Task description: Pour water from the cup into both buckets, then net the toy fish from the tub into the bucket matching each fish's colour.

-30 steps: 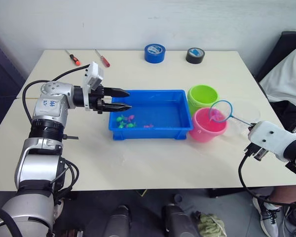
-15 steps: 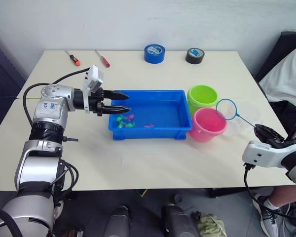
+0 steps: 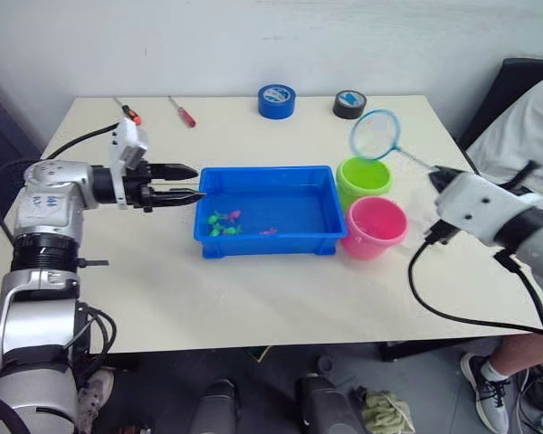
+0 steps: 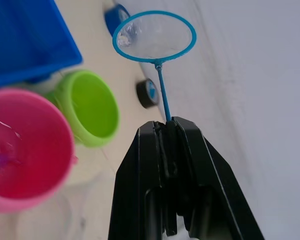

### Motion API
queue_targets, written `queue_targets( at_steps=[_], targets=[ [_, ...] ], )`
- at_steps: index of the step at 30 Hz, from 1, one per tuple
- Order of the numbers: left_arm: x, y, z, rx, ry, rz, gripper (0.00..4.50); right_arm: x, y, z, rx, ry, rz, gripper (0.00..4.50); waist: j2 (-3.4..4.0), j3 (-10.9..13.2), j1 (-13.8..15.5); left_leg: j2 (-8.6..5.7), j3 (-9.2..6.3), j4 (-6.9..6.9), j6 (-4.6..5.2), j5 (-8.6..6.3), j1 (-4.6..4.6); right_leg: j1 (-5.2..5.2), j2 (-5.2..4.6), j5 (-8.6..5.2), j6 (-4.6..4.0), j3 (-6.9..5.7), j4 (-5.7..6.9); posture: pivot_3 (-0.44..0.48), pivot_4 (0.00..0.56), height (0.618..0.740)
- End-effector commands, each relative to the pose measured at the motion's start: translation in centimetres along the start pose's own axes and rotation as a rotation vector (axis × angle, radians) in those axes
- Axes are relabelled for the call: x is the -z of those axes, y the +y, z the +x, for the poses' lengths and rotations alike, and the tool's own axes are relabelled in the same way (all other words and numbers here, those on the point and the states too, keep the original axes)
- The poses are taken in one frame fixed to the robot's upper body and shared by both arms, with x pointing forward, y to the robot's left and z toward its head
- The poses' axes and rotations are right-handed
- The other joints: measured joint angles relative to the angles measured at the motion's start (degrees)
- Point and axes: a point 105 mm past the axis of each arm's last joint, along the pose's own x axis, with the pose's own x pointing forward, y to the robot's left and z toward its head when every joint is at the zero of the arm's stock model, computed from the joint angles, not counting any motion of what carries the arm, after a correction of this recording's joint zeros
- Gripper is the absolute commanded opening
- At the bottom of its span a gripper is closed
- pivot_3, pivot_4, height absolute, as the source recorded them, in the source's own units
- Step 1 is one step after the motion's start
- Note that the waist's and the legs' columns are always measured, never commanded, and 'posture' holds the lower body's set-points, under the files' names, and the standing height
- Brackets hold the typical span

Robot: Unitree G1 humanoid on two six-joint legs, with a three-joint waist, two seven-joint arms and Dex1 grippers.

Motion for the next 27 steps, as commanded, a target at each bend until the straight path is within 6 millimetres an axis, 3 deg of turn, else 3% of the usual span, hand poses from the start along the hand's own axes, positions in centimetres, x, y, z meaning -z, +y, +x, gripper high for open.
queue_targets(
  at_steps=[1, 8, 15, 27],
  targets=[
    [-0.9, -0.2, -1.5, -0.038, -0.019, 0.027, 3.03, -0.6, 1.8, 1.8, -0.135, -0.024, 0.098, 0.0, 0.0, 0.0, 0.27, -0.02, 0.02, 0.01, 0.0, 0.0, -0.02, -0.01, -0.03, 0.0, 0.0, 0.01, -0.01, 0.0, 0.15, 0.734],
    [0.6, -2.3, -3.0, -0.026, 0.041, -0.022, 3.03, -1.1, 4.7, 5.8, -0.265, -0.053, 0.138, 0.0, 0.0, 0.0, 0.2, -0.07, 0.04, 0.01, 0.02, -0.01, -0.09, -0.14, -0.11, 0.0, 0.0, 0.07, 0.02, 0.0, 0.15, 0.734],
    [0.8, -4.4, -3.0, 0.016, 0.048, -0.037, 3.03, -1.0, 6.2, 9.2, -0.297, -0.066, 0.063, 0.0, 0.0, 0.0, -0.16, -0.05, 0.08, 0.02, 0.02, -0.01, -0.12, -0.21, -0.11, 0.0, -0.01, 0.09, 0.08, 0.0, 0.15, 0.734],
    [0.8, -6.3, -3.0, 0.027, 0.044, -0.017, 3.03, 0.2, 7.7, 9.7, -0.395, -0.066, -0.062, 0.0, 0.0, 0.0, -0.54, -0.01, 0.1, -0.02, 0.01, -0.01, -0.12, -0.24, -0.07, -0.01, -0.02, 0.1, 0.08, 0.0, 0.15, 0.734]
  ],
)
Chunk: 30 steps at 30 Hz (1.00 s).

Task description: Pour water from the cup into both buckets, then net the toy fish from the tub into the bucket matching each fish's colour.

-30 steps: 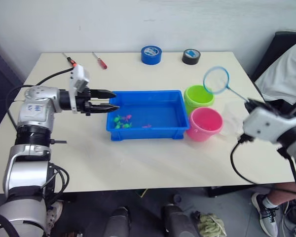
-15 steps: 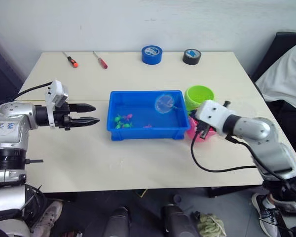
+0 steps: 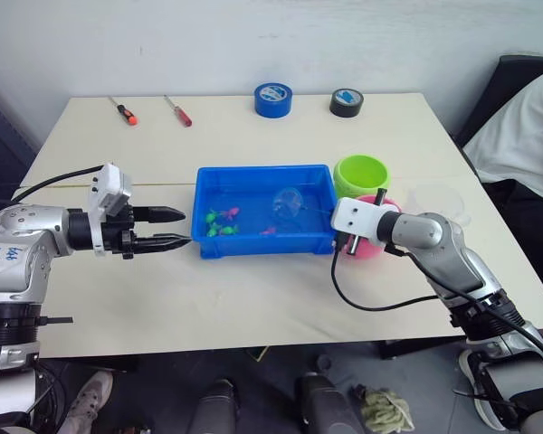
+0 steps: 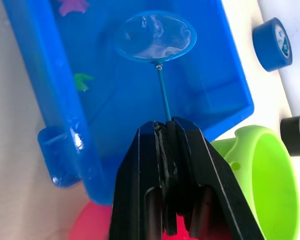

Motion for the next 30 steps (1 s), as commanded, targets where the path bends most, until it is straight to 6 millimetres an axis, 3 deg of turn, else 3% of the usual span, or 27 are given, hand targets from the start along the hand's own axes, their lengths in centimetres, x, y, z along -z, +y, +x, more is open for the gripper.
queue_targets(
  at_steps=[1, 9, 14, 20, 24, 30],
  targets=[
    [-1.4, -0.3, -0.8, -0.017, -0.027, 0.053, 3.03, -0.7, -0.3, -0.3, -0.024, -0.022, -0.079, 0.0, 0.0, 0.0, -0.01, 0.0, 0.0, 0.0, 0.0, 0.0, 0.0, 0.0, 0.0, 0.0, 0.0, 0.0, 0.0, 0.0, 0.15, 0.734],
    [-1.7, -0.6, -0.8, -0.037, -0.043, 0.052, 3.03, -1.7, 2.1, 0.0, -0.173, -0.069, -0.068, 0.0, 0.0, 0.0, 0.06, 0.01, 0.0, -0.01, -0.01, 0.0, 0.01, 0.02, 0.0, 0.0, -0.01, 0.0, -0.02, 0.0, 0.15, 0.734],
    [-1.7, -0.9, -1.0, -0.056, -0.054, 0.042, 3.03, -3.5, 3.3, 0.1, -0.257, -0.139, 0.068, 0.0, 0.0, 0.0, -0.08, 0.13, -0.01, 0.0, -0.06, -0.04, 0.07, 0.09, -0.01, 0.0, -0.01, 0.0, -0.05, 0.0, 0.15, 0.734],
    [-1.6, -1.2, -1.2, -0.08, -0.058, 0.033, 3.03, -5.0, 2.0, 0.0, -0.274, -0.181, 0.253, 0.0, 0.0, 0.0, 0.08, 0.26, -0.02, -0.01, -0.14, -0.09, 0.06, 0.06, -0.03, -0.03, -0.11, -0.03, -0.04, 0.0, 0.15, 0.734],
    [-1.6, -1.3, -1.3, -0.091, -0.061, 0.03, 3.03, -4.9, 0.5, 0.1, -0.23, -0.158, 0.398, 0.0, 0.01, 0.0, 0.03, 0.31, -0.01, -0.01, -0.19, -0.12, 0.06, 0.02, -0.05, -0.03, -0.15, -0.01, -0.06, 0.0, 0.15, 0.734],
    [-1.6, -1.2, -1.3, -0.097, -0.059, 0.028, 3.03, -4.2, -1.1, -0.1, -0.183, -0.118, 0.48, 0.0, 0.01, 0.01, 0.05, 0.34, -0.01, -0.04, -0.24, -0.14, 0.06, 0.0, -0.05, -0.07, -0.23, -0.03, -0.07, 0.0, 0.15, 0.734]
  ],
)
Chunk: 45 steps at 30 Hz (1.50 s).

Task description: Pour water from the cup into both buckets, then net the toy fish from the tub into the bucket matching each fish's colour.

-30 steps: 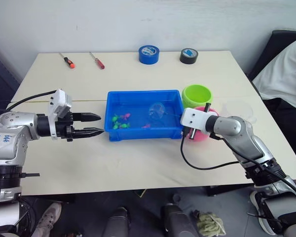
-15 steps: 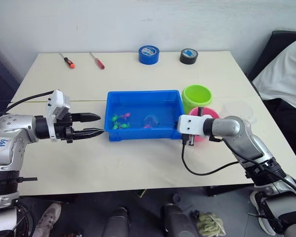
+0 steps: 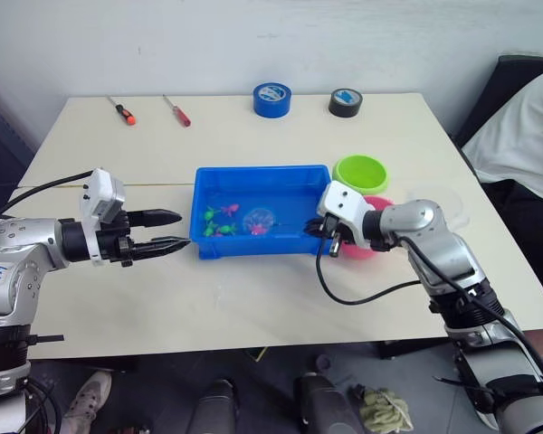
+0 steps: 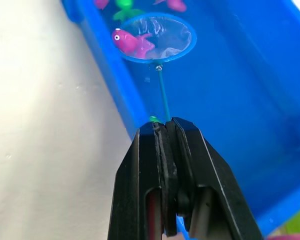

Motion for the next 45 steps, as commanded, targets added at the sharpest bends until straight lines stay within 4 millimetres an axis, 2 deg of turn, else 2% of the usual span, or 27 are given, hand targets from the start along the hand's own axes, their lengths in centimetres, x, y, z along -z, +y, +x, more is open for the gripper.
queue_targets(
  at_steps=[1, 8, 22, 25, 29, 32, 36, 41, 45],
  targets=[
    [-1.2, -0.1, -0.5, -0.006, -0.015, 0.048, 3.03, -1.0, -1.6, -1.2, 0.063, -0.028, 0.035, 0.0, 0.0, 0.0, 0.01, 0.0, 0.0, -0.01, 0.0, 0.0, 0.0, 0.0, 0.0, 0.0, 0.0, 0.0, -0.01, 0.0, 0.15, 0.734],
    [-1.5, 0.5, -0.6, -0.022, -0.017, 0.062, 3.03, -1.5, -2.8, -1.9, 0.107, -0.033, 0.062, 0.0, 0.0, 0.0, -0.02, 0.02, 0.02, -0.06, -0.01, -0.01, 0.0, -0.02, 0.01, -0.01, -0.02, 0.0, -0.04, 0.0, 0.15, 0.734],
    [-1.7, 1.4, -0.6, -0.037, -0.024, 0.082, 3.03, -1.8, -2.7, -2.7, 0.104, -0.058, 0.08, 0.0, 0.0, 0.01, -0.03, 0.03, 0.04, -0.09, -0.03, -0.03, -0.04, -0.05, 0.02, -0.01, -0.02, 0.01, -0.12, 0.0, 0.15, 0.734],
    [-1.8, 1.5, -0.2, -0.027, -0.031, 0.086, 3.03, -2.3, -3.0, -3.7, 0.121, -0.089, 0.095, 0.0, 0.02, 0.02, 0.04, 0.03, 0.03, -0.09, -0.03, -0.03, -0.05, -0.05, 0.02, -0.01, -0.02, 0.0, -0.12, 0.0, 0.15, 0.734],
    [-2.3, 2.2, 0.8, 0.006, -0.048, 0.098, 3.03, -3.2, -4.3, -7.1, 0.204, -0.138, 0.113, 0.0, 0.04, 0.03, 0.21, 0.02, 0.04, -0.09, -0.03, -0.04, -0.09, -0.06, 0.01, -0.01, -0.02, -0.01, -0.16, 0.0, 0.15, 0.734],
    [-2.6, 2.7, 1.3, 0.024, -0.06, 0.106, 3.03, -3.5, -4.6, -8.8, 0.242, -0.149, 0.115, 0.0, 0.04, 0.03, 0.46, 0.01, 0.0, -0.09, -0.02, -0.04, -0.14, -0.05, 0.01, -0.01, -0.02, -0.06, -0.23, 0.0, 0.15, 0.734],
    [-3.1, 3.6, 2.5, 0.057, -0.078, 0.119, 3.03, -3.3, -5.3, -12.9, 0.362, -0.142, 0.114, 0.0, 0.05, 0.03, 0.8, 0.0, 0.01, -0.1, 0.0, -0.05, -0.18, -0.07, 0.04, -0.01, -0.02, -0.07, -0.26, 0.0, 0.15, 0.734],
    [-3.4, 4.2, 4.0, 0.107, -0.088, 0.124, 3.03, -0.7, -5.6, -18.0, 0.535, -0.028, 0.121, 0.0, 0.06, 0.04, 1.5, -0.03, 0.06, -0.1, 0.06, -0.09, -0.26, -0.12, 0.14, -0.01, -0.02, -0.03, -0.35, 0.0, 0.15, 0.734],
    [-3.5, 4.6, 4.9, 0.135, -0.089, 0.129, 3.03, 1.0, -4.6, -19.3, 0.583, 0.05, 0.111, 0.0, 0.07, 0.04, 1.58, -0.07, 0.09, -0.06, 0.09, -0.11, -0.3, -0.11, 0.24, -0.01, -0.01, 0.0, -0.39, 0.0, 0.15, 0.734]
  ],
)
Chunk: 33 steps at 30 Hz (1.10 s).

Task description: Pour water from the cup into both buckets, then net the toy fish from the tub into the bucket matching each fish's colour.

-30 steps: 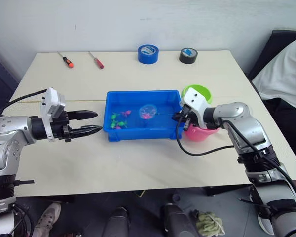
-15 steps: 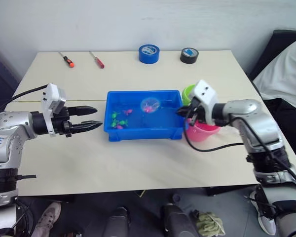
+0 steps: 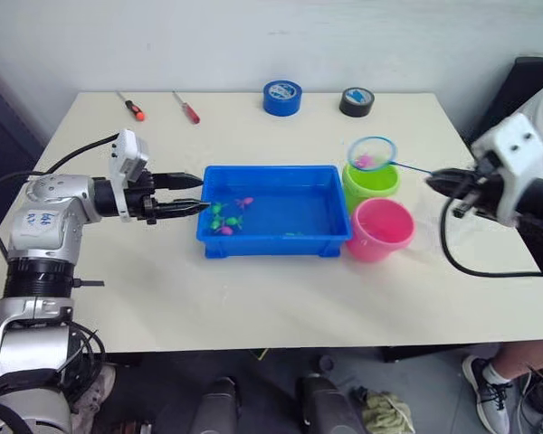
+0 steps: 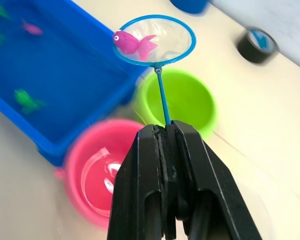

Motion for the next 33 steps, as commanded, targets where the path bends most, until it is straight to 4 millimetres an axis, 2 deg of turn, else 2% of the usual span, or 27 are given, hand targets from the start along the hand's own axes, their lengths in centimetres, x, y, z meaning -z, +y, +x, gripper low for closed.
queue_targets(
  at_steps=[1, 8, 12, 16, 22, 27, 33],
  targets=[
    [-0.9, 0.4, 0.4, 0.025, -0.009, 0.046, 3.03, -0.3, -0.1, -1.6, 0.059, -0.005, -0.083, 0.0, 0.0, 0.0, -0.2, 0.0, 0.02, 0.01, 0.01, 0.0, 0.01, 0.0, 0.0, 0.0, 0.01, 0.02, 0.0, 0.0, 0.15, 0.734],
    [-0.8, 0.7, 1.3, 0.06, -0.01, 0.049, 3.03, 2.3, 1.1, -2.0, 0.075, 0.097, -0.238, 0.0, 0.0, 0.0, -0.11, 0.02, 0.03, 0.03, 0.01, -0.01, 0.02, 0.01, 0.1, 0.01, 0.03, 0.04, 0.02, 0.0, 0.15, 0.734],
    [-0.7, 0.8, 1.4, 0.069, -0.006, 0.05, 3.03, 3.7, 1.4, -1.9, 0.096, 0.159, -0.398, 0.0, 0.0, 0.0, 0.0, 0.01, 0.02, 0.08, 0.01, 0.0, 0.01, 0.02, 0.09, 0.01, 0.04, 0.05, 0.02, 0.0, 0.15, 0.734],
    [-0.6, 0.9, 1.4, 0.073, 0.0, 0.051, 3.03, 4.1, 1.6, -1.9, 0.112, 0.156, -0.508, 0.0, 0.0, 0.0, -0.04, 0.0, 0.02, 0.08, 0.01, 0.0, 0.0, 0.02, 0.1, 0.01, 0.04, 0.05, 0.01, 0.0, 0.15, 0.734],
    [-0.6, 1.0, 1.2, 0.074, 0.005, 0.053, 3.03, 3.6, 2.2, -1.8, 0.145, 0.111, -0.76, 0.0, 0.0, 0.0, -0.01, 0.01, 0.02, 0.09, 0.0, 0.0, 0.02, 0.03, 0.13, 0.01, 0.05, 0.05, 0.04, 0.0, 0.15, 0.734],
    [-0.5, 1.0, 1.1, 0.074, 0.006, 0.055, 3.03, 4.6, 3.5, -1.9, 0.122, 0.102, -0.957, 0.0, 0.0, 0.0, 0.07, -0.01, 0.02, 0.09, 0.0, 0.0, 0.01, 0.05, 0.14, 0.01, 0.05, 0.02, 0.03, 0.0, 0.15, 0.734],
    [-0.2, 0.8, 1.0, 0.078, 0.008, 0.05, 3.03, 5.7, 3.1, -2.1, 0.207, 0.113, -1.139, 0.0, 0.0, 0.0, 0.0, -0.09, 0.04, 0.14, -0.01, 0.01, 0.1, 0.11, 0.16, 0.02, 0.07, 0.07, 0.08, 0.0, 0.15, 0.734]
  ],
)
